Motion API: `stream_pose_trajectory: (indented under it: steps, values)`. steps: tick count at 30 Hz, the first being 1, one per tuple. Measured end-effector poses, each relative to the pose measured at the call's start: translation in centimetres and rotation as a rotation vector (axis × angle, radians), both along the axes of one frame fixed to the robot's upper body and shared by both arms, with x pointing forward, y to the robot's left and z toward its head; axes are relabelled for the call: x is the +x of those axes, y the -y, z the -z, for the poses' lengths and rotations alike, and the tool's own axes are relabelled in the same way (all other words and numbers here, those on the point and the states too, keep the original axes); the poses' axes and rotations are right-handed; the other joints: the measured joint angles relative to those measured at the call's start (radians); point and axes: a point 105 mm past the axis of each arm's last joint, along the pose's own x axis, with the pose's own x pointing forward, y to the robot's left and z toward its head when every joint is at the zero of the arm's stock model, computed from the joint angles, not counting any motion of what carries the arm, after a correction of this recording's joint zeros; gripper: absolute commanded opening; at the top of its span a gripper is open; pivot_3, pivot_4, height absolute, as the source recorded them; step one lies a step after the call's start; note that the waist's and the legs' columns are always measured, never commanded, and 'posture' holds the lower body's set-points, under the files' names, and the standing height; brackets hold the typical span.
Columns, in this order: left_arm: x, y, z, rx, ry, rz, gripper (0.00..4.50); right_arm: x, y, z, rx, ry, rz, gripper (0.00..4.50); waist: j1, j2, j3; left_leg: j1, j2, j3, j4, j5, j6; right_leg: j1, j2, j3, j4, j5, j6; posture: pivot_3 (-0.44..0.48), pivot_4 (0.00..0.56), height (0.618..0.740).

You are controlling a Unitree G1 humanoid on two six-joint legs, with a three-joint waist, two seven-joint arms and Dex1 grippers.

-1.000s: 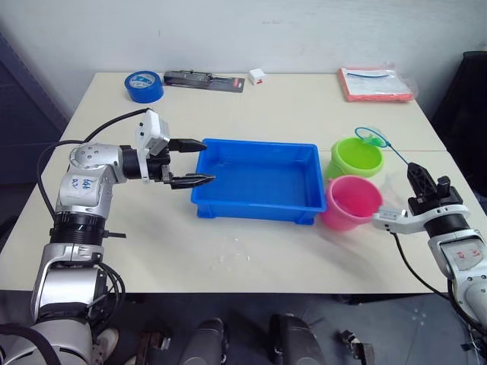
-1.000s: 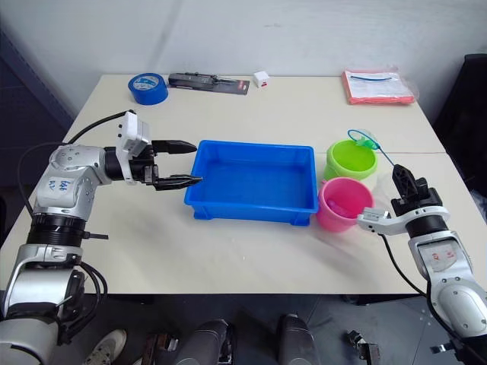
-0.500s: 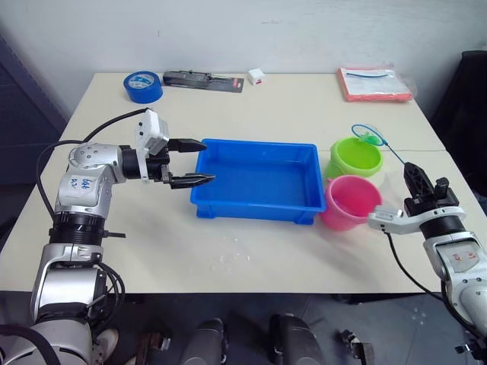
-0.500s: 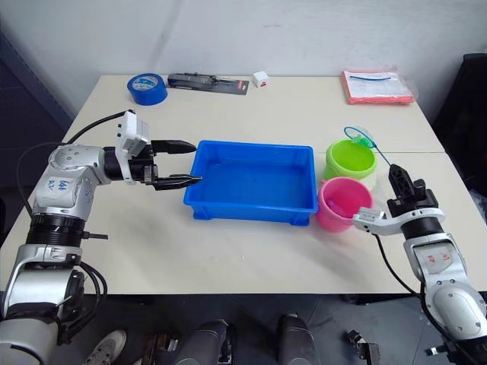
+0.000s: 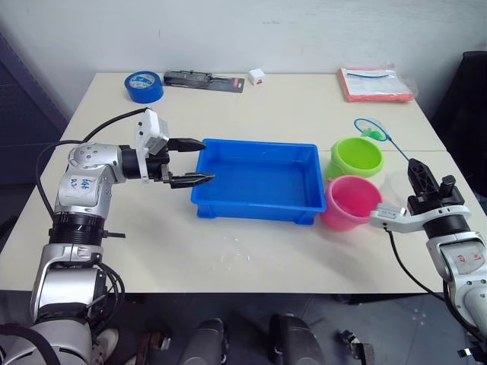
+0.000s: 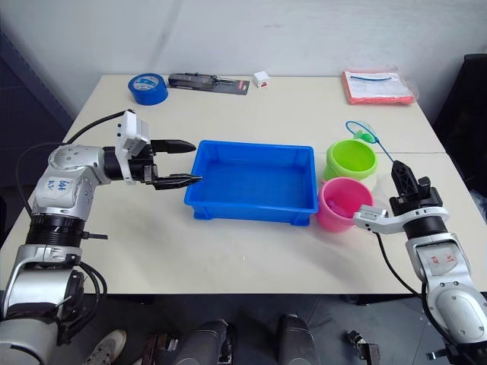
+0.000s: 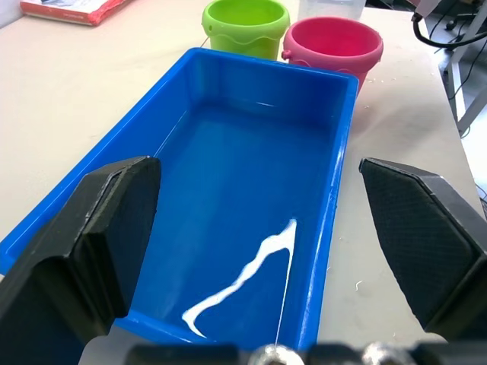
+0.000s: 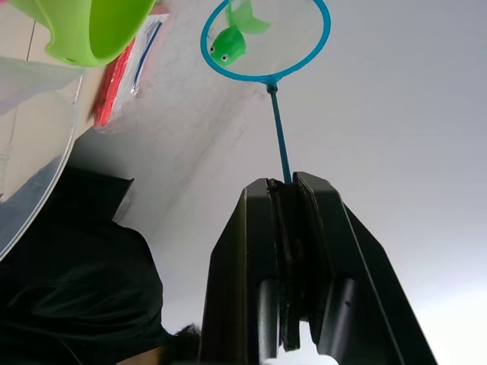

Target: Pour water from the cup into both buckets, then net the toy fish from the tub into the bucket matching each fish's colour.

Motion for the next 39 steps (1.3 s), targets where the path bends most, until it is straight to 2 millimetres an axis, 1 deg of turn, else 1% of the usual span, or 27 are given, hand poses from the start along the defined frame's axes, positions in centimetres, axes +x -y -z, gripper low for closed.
stream_pose_trajectory:
  steps: [9, 14, 16, 18, 19, 20, 22, 25, 27, 28, 30, 31, 32, 36, 38, 39]
  values:
    - [0.0, 0.0, 0.0, 0.000, 0.000, -0.001, 4.50, 0.2, 0.0, -0.2, -0.003, 0.004, 0.002, 0.80, 0.000, 0.000, 0.000, 0.000, 0.000, 0.000, 0.000, 0.000, 0.000, 0.000, 0.000, 0.000, 0.000, 0.000, 0.000, 0.000, 0.150, 0.737]
    - [-0.1, -0.3, 0.3, 0.008, -0.009, -0.008, 4.50, 0.3, 0.4, 0.1, -0.006, -0.007, 0.018, 0.80, 0.000, 0.000, 0.000, 0.000, 0.000, 0.000, 0.000, 0.000, 0.000, 0.000, 0.000, 0.000, 0.000, 0.000, 0.000, 0.000, 0.150, 0.737]
    - [-0.1, -0.5, 0.4, 0.008, -0.014, -0.013, 4.50, 0.6, 0.2, -0.4, 0.038, 0.005, 0.000, 0.80, -0.001, 0.000, 0.000, 0.000, 0.000, 0.000, 0.000, 0.000, 0.000, 0.000, 0.000, 0.000, 0.000, 0.000, 0.000, 0.000, 0.150, 0.737]
    - [-0.2, -0.4, 0.4, 0.007, -0.014, -0.011, 4.50, 1.2, -0.4, -1.4, 0.142, 0.015, -0.043, 0.80, -0.003, 0.000, 0.000, 0.001, 0.001, 0.001, 0.000, 0.000, 0.000, 0.000, 0.000, 0.000, 0.000, 0.000, 0.000, 0.000, 0.150, 0.737]
    - [-0.2, -0.4, 0.4, 0.006, -0.014, -0.011, 4.50, 1.4, -0.6, -1.6, 0.163, 0.011, -0.055, 0.80, -0.003, 0.000, 0.000, 0.001, 0.001, 0.001, 0.000, 0.000, 0.000, 0.000, 0.000, 0.000, 0.000, 0.000, 0.000, 0.000, 0.150, 0.737]
    - [-0.2, -0.5, 0.4, 0.005, -0.020, -0.007, 4.50, 1.9, -1.0, -2.0, 0.279, -0.033, -0.088, 0.80, -0.003, 0.000, 0.000, 0.001, 0.002, 0.001, 0.000, 0.000, 0.000, 0.000, 0.001, 0.000, -0.001, 0.000, 0.000, 0.000, 0.150, 0.737]
    - [-0.4, -0.4, 0.3, -0.001, -0.034, 0.008, 4.50, 2.6, -1.4, -2.0, 0.515, -0.140, -0.142, 0.80, -0.004, 0.000, 0.000, 0.001, 0.002, 0.001, 0.000, 0.000, 0.000, 0.001, 0.001, 0.000, -0.001, 0.000, 0.000, 0.000, 0.150, 0.737]
    - [-0.7, -0.5, 0.1, -0.010, -0.054, 0.027, 4.50, 2.9, -2.7, -1.5, 0.741, -0.350, -0.242, 0.80, -0.003, 0.000, 0.000, 0.000, 0.002, 0.000, 0.001, 0.000, 0.000, 0.001, 0.001, -0.001, -0.001, 0.000, 0.000, 0.000, 0.150, 0.737]
    - [-1.2, -0.8, -0.2, 0.006, -0.066, 0.047, 4.50, 3.3, -4.1, -2.4, 0.906, -0.499, -0.320, 0.80, -0.003, 0.000, 0.000, 0.000, 0.002, 0.000, 0.002, 0.000, 0.000, 0.001, 0.001, -0.001, -0.002, 0.000, 0.000, 0.000, 0.150, 0.737]
    - [-1.5, -0.7, -0.6, 0.013, -0.069, 0.069, 4.50, 3.3, -5.0, -3.7, 1.000, -0.576, -0.384, 0.80, -0.005, 0.000, 0.000, 0.000, 0.002, 0.000, 0.002, 0.000, 0.000, 0.002, 0.001, -0.001, -0.002, 0.000, 0.000, 0.000, 0.150, 0.737]
    - [-2.3, -0.7, -1.0, 0.025, -0.082, 0.106, 4.50, 2.7, -6.2, -5.8, 1.084, -0.682, -0.471, 0.80, -0.004, 0.000, 0.000, 0.000, 0.003, -0.003, 0.002, 0.000, 0.000, 0.002, 0.001, 0.000, -0.002, 0.000, 0.000, 0.000, 0.150, 0.737]
    - [-2.5, -0.9, -1.2, 0.032, -0.093, 0.114, 4.50, 2.2, -6.6, -6.5, 1.112, -0.730, -0.504, 0.80, -0.004, 0.000, 0.000, 0.000, 0.004, -0.006, 0.001, 0.000, 0.000, 0.003, 0.001, 0.000, -0.002, 0.000, 0.000, 0.000, 0.150, 0.737]
    - [-2.8, -1.0, -1.3, 0.038, -0.107, 0.123, 4.50, 1.8, -7.0, -6.7, 1.148, -0.790, -0.526, 0.80, -0.003, 0.000, 0.000, 0.000, 0.004, -0.008, 0.001, -0.001, -0.001, 0.003, 0.000, 0.001, -0.002, 0.000, 0.000, 0.000, 0.150, 0.737]
    - [-3.9, -1.6, -1.5, 0.054, -0.161, 0.146, 4.50, 0.4, -8.8, -5.3, 1.279, -1.076, -0.568, 0.80, 0.001, 0.000, 0.000, -0.002, 0.003, -0.008, 0.002, -0.001, -0.001, 0.003, -0.002, 0.001, -0.002, 0.000, 0.000, 0.000, 0.150, 0.737]
    - [-4.4, -1.5, -1.4, 0.062, -0.175, 0.165, 4.50, -0.5, -9.7, -4.9, 1.287, -1.198, -0.591, 0.80, 0.000, 0.000, 0.000, -0.002, 0.002, -0.009, 0.003, -0.001, -0.001, 0.003, -0.002, 0.001, -0.002, 0.000, 0.000, 0.000, 0.150, 0.737]
    - [-4.9, -1.5, -1.1, 0.089, -0.185, 0.181, 4.50, -1.4, -10.4, -4.6, 1.267, -1.291, -0.610, 0.80, 0.000, 0.000, 0.000, -0.002, 0.002, -0.009, 0.003, -0.001, -0.001, 0.003, -0.003, 0.001, -0.003, 0.000, 0.000, 0.000, 0.150, 0.737]
